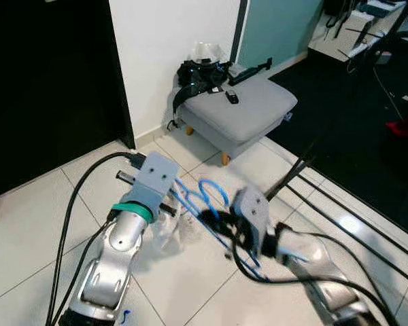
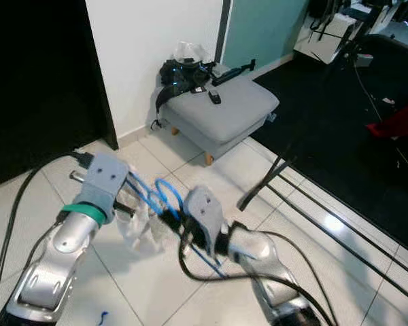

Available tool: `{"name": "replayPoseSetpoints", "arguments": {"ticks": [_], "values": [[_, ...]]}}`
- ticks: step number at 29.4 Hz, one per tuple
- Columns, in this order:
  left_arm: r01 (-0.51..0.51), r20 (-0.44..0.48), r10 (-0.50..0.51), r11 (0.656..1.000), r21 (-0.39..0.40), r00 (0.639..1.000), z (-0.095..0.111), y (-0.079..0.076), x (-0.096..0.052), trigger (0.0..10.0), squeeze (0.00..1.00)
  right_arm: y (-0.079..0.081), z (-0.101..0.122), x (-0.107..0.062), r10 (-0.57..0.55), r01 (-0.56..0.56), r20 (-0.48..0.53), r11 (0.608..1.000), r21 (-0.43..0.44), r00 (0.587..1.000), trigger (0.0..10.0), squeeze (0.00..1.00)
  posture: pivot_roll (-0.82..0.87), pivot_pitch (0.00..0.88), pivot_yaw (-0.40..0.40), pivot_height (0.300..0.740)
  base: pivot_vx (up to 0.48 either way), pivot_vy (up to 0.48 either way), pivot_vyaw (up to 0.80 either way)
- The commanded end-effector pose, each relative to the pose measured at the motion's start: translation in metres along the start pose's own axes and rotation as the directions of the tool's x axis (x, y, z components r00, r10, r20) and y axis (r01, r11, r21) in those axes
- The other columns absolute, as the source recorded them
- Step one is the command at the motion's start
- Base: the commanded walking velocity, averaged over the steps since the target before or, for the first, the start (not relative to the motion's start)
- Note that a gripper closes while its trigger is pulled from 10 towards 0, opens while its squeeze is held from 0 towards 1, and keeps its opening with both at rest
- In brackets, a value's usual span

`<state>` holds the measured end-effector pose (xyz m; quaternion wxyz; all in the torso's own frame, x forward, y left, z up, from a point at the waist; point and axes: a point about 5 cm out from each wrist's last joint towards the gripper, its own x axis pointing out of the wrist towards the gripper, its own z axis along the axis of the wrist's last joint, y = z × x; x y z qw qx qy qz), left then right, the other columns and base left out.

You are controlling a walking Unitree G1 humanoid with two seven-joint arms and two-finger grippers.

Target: Hang hanger

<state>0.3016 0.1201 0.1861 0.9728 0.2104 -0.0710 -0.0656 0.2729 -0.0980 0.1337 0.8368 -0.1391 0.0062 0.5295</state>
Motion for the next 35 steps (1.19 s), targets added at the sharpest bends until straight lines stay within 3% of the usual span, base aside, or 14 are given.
{"name": "replayPoseSetpoints", "arguments": {"ticks": [1,2,4,13,15,25,29,31,35], "values": [[0.01,0.095,-0.01,1.0,0.01,0.995,0.018,-0.002,0.002,10.0,0.0,0.01,-0.008,-0.002,0.057,-0.057,-0.027,0.998,0.004,0.998,10.0,0.0,-0.07,0.116,0.018,0.74,0.0,0.0,0.0],[0.028,0.141,-0.026,1.0,-0.006,0.99,0.028,-0.001,0.002,10.0,0.0,0.008,-0.02,-0.009,0.025,-0.026,-0.082,1.0,-0.009,0.996,10.0,0.0,-0.08,0.117,0.021,0.74,0.0,0.0,0.0],[0.038,0.157,-0.035,0.999,-0.013,0.987,0.032,-0.001,0.002,10.0,0.0,0.007,-0.023,-0.011,0.018,-0.019,-0.096,1.0,-0.016,0.995,10.0,0.0,-0.08,0.117,0.023,0.74,0.0,0.0,0.0],[0.133,0.205,-0.128,0.991,-0.011,0.97,0.042,-0.007,-0.006,10.0,0.0,-0.004,-0.02,-0.008,-0.093,0.092,-0.064,0.996,-0.012,0.994,10.0,0.0,-0.07,0.116,0.036,0.74,0.0,0.0,0.0],[0.192,0.185,-0.192,0.981,0.018,0.964,0.037,-0.011,-0.012,10.0,0.0,-0.014,-0.003,0.001,-0.149,0.149,0.03,0.989,-0.004,0.988,10.0,0.0,-0.07,0.116,0.037,0.74,0.0,0.0,0.0],[0.261,0.147,-0.265,0.964,0.045,0.953,0.029,-0.019,-0.019,10.0,0.0,-0.021,0.027,0.016,-0.149,0.157,0.16,0.987,-0.033,0.976,10.0,0.0,-0.06,0.112,0.032,0.74,0.0,0.0,0.0],[0.28,0.171,-0.278,0.96,0.009,0.945,0.036,-0.025,-0.019,10.0,0.0,-0.018,0.032,0.027,-0.131,0.14,0.185,0.99,-0.035,0.974,10.0,0.0,-0.06,0.111,0.03,0.74,0.0,0.0,0.0],[0.304,0.216,-0.285,0.951,-0.063,0.934,0.047,-0.026,-0.02,10.0,0.0,-0.017,0.027,0.033,-0.16,0.17,0.178,0.985,-0.041,0.971,10.0,0.0,-0.06,0.111,0.03,0.74,0.0,0.0,0.0],[0.34,0.26,-0.301,0.932,-0.122,0.918,0.058,-0.026,-0.022,10.0,0.0,-0.018,0.025,0.037,-0.198,0.207,0.18,0.978,-0.034,0.964,10.0,0.0,-0.06,0.111,0.032,0.74,0.0,0.0,0.0]]}}
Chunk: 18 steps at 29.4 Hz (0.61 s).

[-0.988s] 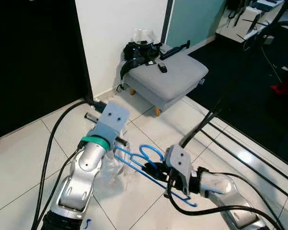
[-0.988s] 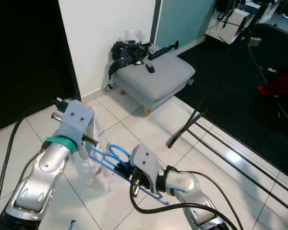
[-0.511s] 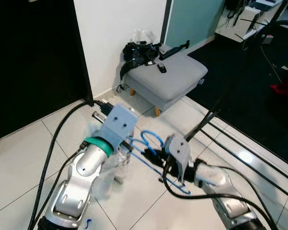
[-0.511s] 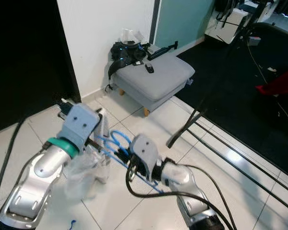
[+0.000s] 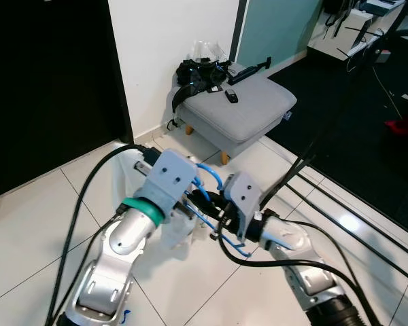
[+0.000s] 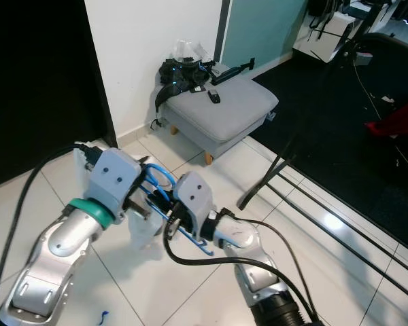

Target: Hang hanger

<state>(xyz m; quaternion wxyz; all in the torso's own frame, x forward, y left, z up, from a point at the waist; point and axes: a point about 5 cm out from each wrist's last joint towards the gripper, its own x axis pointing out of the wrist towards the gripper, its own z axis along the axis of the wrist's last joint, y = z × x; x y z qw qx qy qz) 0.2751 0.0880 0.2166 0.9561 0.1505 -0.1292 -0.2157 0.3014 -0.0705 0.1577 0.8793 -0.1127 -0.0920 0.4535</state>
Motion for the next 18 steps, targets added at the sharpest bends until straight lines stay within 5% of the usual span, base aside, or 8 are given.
{"name": "replayPoseSetpoints", "arguments": {"ticks": [1,5,9,11,13,16,17,18], "values": [[0.069,0.055,-0.067,0.997,-0.04,0.996,0.012,-0.01,0.0,10.0,0.0,0.002,-0.001,0.003,-0.005,0.005,0.005,1.0,-0.006,1.0,10.0,0.0,-0.06,0.111,0.032,0.74,0.0,0.0,0.0],[0.202,0.079,-0.197,0.977,-0.062,0.977,0.018,-0.023,-0.005,10.0,0.0,-0.004,0.009,0.015,-0.108,0.11,0.085,0.994,-0.022,0.99,10.0,0.0,-0.06,0.111,0.041,0.74,0.0,0.0,0.0],[0.211,0.067,-0.209,0.977,-0.033,0.976,0.015,-0.025,-0.005,10.0,0.0,-0.003,0.016,0.019,-0.111,0.113,0.119,0.993,-0.012,0.987,10.0,0.0,-0.06,0.11,0.046,0.74,0.0,0.0,0.0],[0.133,0.058,-0.137,0.989,0.061,0.989,0.014,-0.018,0.0,10.0,0.0,0.001,0.024,0.025,-0.082,0.081,0.168,0.997,0.009,0.982,10.0,0.0,-0.06,0.108,0.046,0.74,0.0,0.0,0.0],[0.133,0.058,-0.137,0.989,0.061,0.989,0.014,-0.018,0.0,10.0,0.0,0.001,0.024,0.025,-0.082,0.081,0.168,0.997,0.009,0.982,10.0,0.0,-0.06,0.108,0.046,0.74,0.0,0.0,0.0],[-0.035,0.093,0.02,0.986,0.16,0.995,0.02,0.007,0.008,10.0,0.0,0.011,0.023,0.026,-0.03,0.025,0.18,0.999,0.028,0.983,10.0,0.0,-0.05,0.108,0.041,0.74,0.0,0.0,0.0],[-0.089,0.115,0.069,0.98,0.18,0.991,0.023,0.017,0.009,10.0,1.0,0.014,0.022,0.025,-0.017,0.012,0.181,0.999,0.032,0.983,10.0,0.0,-0.05,0.109,0.041,0.74,0.0,0.0,0.0],[-0.089,0.115,0.069,0.98,0.18,0.991,0.023,0.017,0.009,10.0,1.0,0.014,0.022,0.025,-0.017,0.012,0.181,0.999,0.032,0.983,10.0,0.0,-0.05,0.109,0.041,0.74,0.0,0.0,0.0]]}}
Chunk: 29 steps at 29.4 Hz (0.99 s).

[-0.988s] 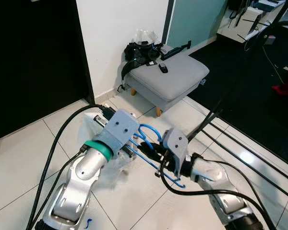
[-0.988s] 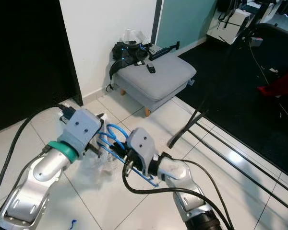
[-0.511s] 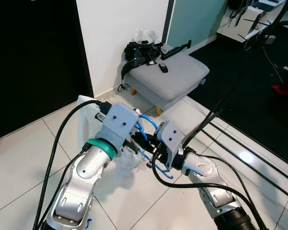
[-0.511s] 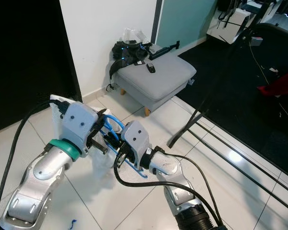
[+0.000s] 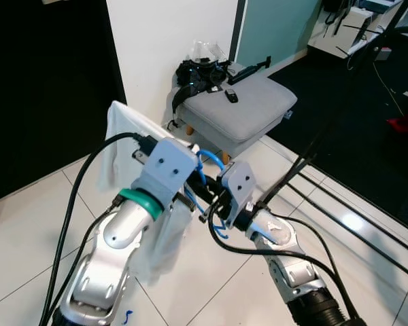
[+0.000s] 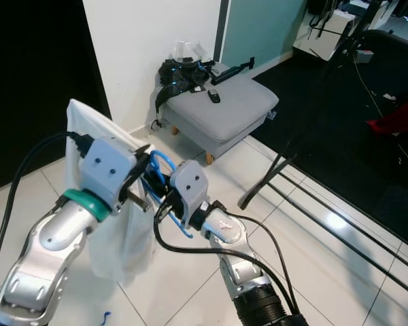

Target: Hang hanger

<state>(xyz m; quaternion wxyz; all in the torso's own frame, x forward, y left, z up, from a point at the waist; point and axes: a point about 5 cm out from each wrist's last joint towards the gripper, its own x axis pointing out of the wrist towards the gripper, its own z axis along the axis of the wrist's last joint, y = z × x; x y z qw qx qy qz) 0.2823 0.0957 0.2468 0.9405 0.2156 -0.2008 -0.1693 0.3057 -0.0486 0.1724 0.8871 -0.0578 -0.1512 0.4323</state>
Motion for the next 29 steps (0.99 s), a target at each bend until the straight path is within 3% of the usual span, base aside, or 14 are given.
{"name": "replayPoseSetpoints", "arguments": {"ticks": [1,7,8,13,17,18,19,21,22,24,25,27,28,29], "values": [[-0.018,0.023,0.017,1.0,0.012,1.0,0.002,0.003,0.001,10.0,1.0,0.011,0.005,0.003,0.06,-0.06,0.037,0.998,-0.003,0.998,10.0,0.0,-0.05,0.109,0.041,0.74,0.0,0.0,0.0],[-0.027,0.068,0.027,1.0,-0.006,0.997,0.011,0.012,0.0,10.0,1.0,0.012,0.004,0.004,0.061,-0.06,0.042,0.998,-0.008,0.997,10.0,0.0,-0.05,0.109,0.046,0.74,0.0,0.0,0.0],[-0.02,0.088,0.023,0.999,-0.027,0.996,0.016,0.015,-0.002,10.0,0.0,0.011,0.003,0.004,0.058,-0.057,0.042,0.998,-0.012,0.997,10.0,0.0,-0.05,0.109,0.048,0.74,0.0,0.0,0.0],[-0.051,0.11,0.056,0.998,-0.048,0.992,0.022,0.028,-0.006,10.0,0.0,0.007,0.0,-0.001,0.06,-0.059,0.025,0.998,-0.032,0.998,10.0,0.0,-0.04,0.109,0.051,0.74,0.0,0.0,0.0],[-0.028,0.082,0.027,1.0,0.013,0.996,0.021,0.039,-0.013,10.0,0.0,-0.002,-0.005,-0.014,0.062,-0.063,-0.013,0.997,-0.048,0.998,10.0,0.0,-0.04,0.109,0.053,0.74,0.0,0.0,0.0],[0.054,0.074,-0.059,0.996,0.067,0.996,0.02,0.036,-0.02,10.0,0.0,-0.006,-0.006,-0.019,0.053,-0.054,-0.024,0.997,-0.05,0.998,10.0,0.0,-0.04,0.109,0.054,0.74,0.0,0.0,0.0],[0.054,0.074,-0.059,0.996,0.067,0.996,0.02,0.036,-0.02,10.0,0.0,-0.006,-0.006,-0.019,0.053,-0.054,-0.024,0.997,-0.05,0.998,10.0,0.0,-0.04,0.109,0.054,0.74,0.0,0.0,0.0],[0.216,0.013,-0.219,0.971,0.102,0.976,0.015,0.03,-0.037,10.0,0.0,-0.015,-0.007,-0.026,0.019,-0.022,-0.038,0.998,-0.063,0.999,10.0,0.0,-0.04,0.109,0.059,0.74,0.0,0.0,0.0],[0.216,0.013,-0.219,0.971,0.102,0.976,0.015,0.03,-0.037,10.0,0.0,-0.015,-0.007,-0.026,0.019,-0.022,-0.038,0.998,-0.063,0.999,10.0,0.0,-0.04,0.109,0.059,0.74,0.0,0.0,0.0],[0.378,-0.074,-0.371,0.908,0.177,0.926,0.005,0.022,-0.053,10.0,0.0,-0.022,-0.005,-0.027,-0.009,0.007,-0.032,0.998,-0.066,0.999,10.0,0.0,-0.03,0.108,0.056,0.74,0.0,0.0,0.0],[0.378,-0.074,-0.371,0.908,0.177,0.926,0.005,0.022,-0.053,10.0,0.0,-0.022,-0.005,-0.027,-0.009,0.007,-0.032,0.998,-0.066,0.999,10.0,0.0,-0.03,0.108,0.056,0.74,0.0,0.0,0.0],[0.474,-0.122,-0.458,0.848,0.237,0.88,-0.003,0.009,-0.057,10.0,0.0,-0.022,-0.001,-0.022,-0.005,0.004,-0.013,0.998,-0.059,1.0,10.0,0.0,-0.02,0.106,0.057,0.74,0.0,0.0,0.0],[0.419,-0.093,-0.409,0.884,0.206,0.908,-0.002,0.008,-0.05,10.0,0.0,-0.019,0.0,-0.019,0.008,-0.008,-0.003,0.999,-0.053,1.0,10.0,0.0,-0.02,0.102,0.058,0.74,0.0,0.0,0.0],[0.419,-0.093,-0.409,0.884,0.206,0.908,-0.002,0.008,-0.05,10.0,0.0,-0.019,0.0,-0.019,0.008,-0.008,-0.003,0.999,-0.053,1.0,10.0,0.0,-0.02,0.102,0.058,0.74,0.0,0.0,0.0]]}}
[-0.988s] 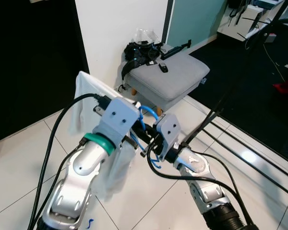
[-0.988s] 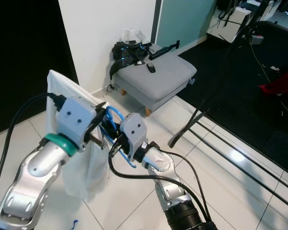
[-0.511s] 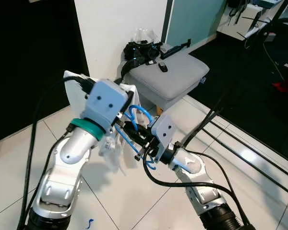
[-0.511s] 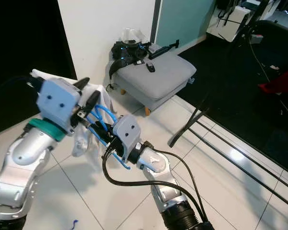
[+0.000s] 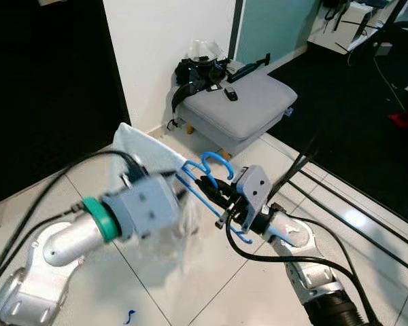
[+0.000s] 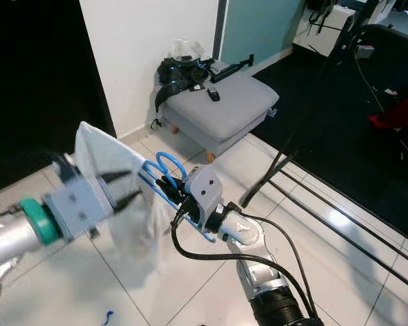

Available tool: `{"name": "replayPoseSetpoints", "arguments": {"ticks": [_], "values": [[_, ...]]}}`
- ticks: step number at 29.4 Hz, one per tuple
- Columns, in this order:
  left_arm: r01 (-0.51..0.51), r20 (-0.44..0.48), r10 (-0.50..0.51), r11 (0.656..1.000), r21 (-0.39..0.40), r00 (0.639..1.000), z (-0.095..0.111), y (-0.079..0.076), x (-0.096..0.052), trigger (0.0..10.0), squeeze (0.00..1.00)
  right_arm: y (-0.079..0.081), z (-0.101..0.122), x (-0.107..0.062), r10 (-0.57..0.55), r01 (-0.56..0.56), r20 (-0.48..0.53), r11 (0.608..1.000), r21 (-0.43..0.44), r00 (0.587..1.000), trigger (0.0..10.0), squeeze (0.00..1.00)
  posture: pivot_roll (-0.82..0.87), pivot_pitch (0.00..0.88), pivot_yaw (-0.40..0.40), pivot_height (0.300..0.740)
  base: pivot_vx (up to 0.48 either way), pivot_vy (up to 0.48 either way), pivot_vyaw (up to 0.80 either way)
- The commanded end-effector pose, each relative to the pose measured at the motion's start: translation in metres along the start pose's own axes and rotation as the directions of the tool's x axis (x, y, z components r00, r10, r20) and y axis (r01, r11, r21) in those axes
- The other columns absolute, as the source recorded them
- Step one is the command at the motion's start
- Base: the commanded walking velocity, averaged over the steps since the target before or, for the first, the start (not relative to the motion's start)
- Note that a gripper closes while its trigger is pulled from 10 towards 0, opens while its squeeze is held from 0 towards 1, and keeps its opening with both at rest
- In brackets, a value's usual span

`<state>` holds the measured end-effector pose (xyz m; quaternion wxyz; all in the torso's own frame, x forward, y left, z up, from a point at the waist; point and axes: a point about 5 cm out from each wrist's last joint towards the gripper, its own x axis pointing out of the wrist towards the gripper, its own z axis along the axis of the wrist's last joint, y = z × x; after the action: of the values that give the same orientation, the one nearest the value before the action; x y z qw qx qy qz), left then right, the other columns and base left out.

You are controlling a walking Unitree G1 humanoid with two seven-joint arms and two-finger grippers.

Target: Hang hanger

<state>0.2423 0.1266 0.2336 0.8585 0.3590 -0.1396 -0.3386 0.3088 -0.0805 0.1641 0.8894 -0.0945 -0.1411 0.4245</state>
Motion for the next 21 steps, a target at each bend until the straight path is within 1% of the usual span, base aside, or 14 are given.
{"name": "replayPoseSetpoints", "arguments": {"ticks": [1,2,3,4,8,9,11,14,16,17,18,19,20,21], "values": [[-0.074,0.028,0.075,0.997,-0.023,0.997,0.005,0.002,0.009,10.0,0.0,0.005,0.01,0.009,0.03,-0.031,0.059,0.999,0.017,0.998,10.0,0.0,-0.02,0.103,0.058,0.74,0.0,0.0,0.0],[-0.112,0.047,0.114,0.993,-0.049,0.992,0.008,0.004,0.015,10.0,0.0,0.008,0.011,0.011,0.048,-0.05,0.066,0.998,0.023,0.997,10.0,0.0,-0.02,0.103,0.058,0.74,0.0,0.0,0.0],[-0.112,0.047,0.114,0.993,-0.049,0.992,0.008,0.004,0.015,10.0,0.0,0.008,0.011,0.011,0.048,-0.05,0.066,0.998,0.023,0.997,10.0,0.0,-0.02,0.103,0.058,0.74,0.0,0.0,0.0],[-0.129,0.058,0.131,0.991,-0.047,0.99,0.009,0.005,0.019,10.0,0.0,0.011,0.012,0.012,0.061,-0.064,0.07,0.998,0.03,0.996,10.0,0.0,-0.02,0.099,0.059,0.74,0.0,0.0,0.0],[-0.115,0.065,0.117,0.993,-0.036,0.991,0.011,0.004,0.019,10.0,0.0,0.014,0.012,0.011,0.073,-0.076,0.072,0.997,0.031,0.995,10.0,0.0,-0.03,0.099,0.061,0.74,0.0,0.0,0.0],[-0.107,0.052,0.104,0.994,0.038,0.993,0.011,0.013,0.008,10.0,0.0,0.009,0.011,-0.001,0.132,-0.133,0.032,0.991,0.022,0.991,10.0,0.0,-0.03,0.101,0.065,0.74,0.0,0.0,0.0],[-0.107,0.052,0.104,0.994,0.038,0.993,0.011,0.013,0.008,10.0,0.0,0.009,0.011,-0.001,0.132,-0.133,0.032,0.991,0.022,0.991,10.0,0.0,-0.03,0.101,0.065,0.74,0.0,0.0,0.0],[-0.089,0.037,0.087,0.993,0.079,0.996,0.011,0.02,-0.002,10.0,0.0,0.004,0.01,-0.013,0.179,-0.179,-0.011,0.984,0.008,0.984,10.0,0.0,-0.03,0.103,0.065,0.74,0.0,0.0,0.0],[-0.089,0.037,0.087,0.993,0.079,0.996,0.011,0.02,-0.002,10.0,0.0,0.004,0.01,-0.013,0.179,-0.179,-0.011,0.984,0.008,0.984,10.0,0.0,-0.03,0.103,0.065,0.74,0.0,0.0,0.0],[-0.016,0.016,0.015,0.997,0.075,1.0,0.01,0.02,-0.012,10.0,0.0,-0.004,0.006,-0.025,0.21,-0.211,-0.062,0.977,-0.015,0.976,10.0,0.0,-0.02,0.107,0.067,0.74,0.0,0.0,0.0],[-0.016,0.016,0.015,0.997,0.075,1.0,0.01,0.02,-0.012,10.0,0.0,-0.004,0.006,-0.025,0.21,-0.211,-0.062,0.977,-0.015,0.976,10.0,0.0,-0.02,0.107,0.067,0.74,0.0,0.0,0.0],[0.082,-0.01,-0.081,0.995,0.054,0.997,0.009,0.017,-0.024,10.0,0.0,-0.009,0.003,-0.036,0.249,-0.254,-0.114,0.967,-0.033,0.962,10.0,0.0,-0.02,0.109,0.068,0.74,0.0,0.0,0.0],[0.082,-0.01,-0.081,0.995,0.054,0.997,0.009,0.017,-0.024,10.0,0.0,-0.009,0.003,-0.036,0.249,-0.254,-0.114,0.967,-0.033,0.962,10.0,0.0,-0.02,0.109,0.068,0.74,0.0,0.0,0.0],[0.182,-0.035,-0.181,0.983,0.034,0.983,0.009,0.014,-0.035,10.0,0.2,-0.013,0.003,-0.044,0.286,-0.295,-0.149,0.955,-0.04,0.947,10.0,0.0,-0.01,0.113,0.07,0.74,0.0,0.0,0.0]]}}
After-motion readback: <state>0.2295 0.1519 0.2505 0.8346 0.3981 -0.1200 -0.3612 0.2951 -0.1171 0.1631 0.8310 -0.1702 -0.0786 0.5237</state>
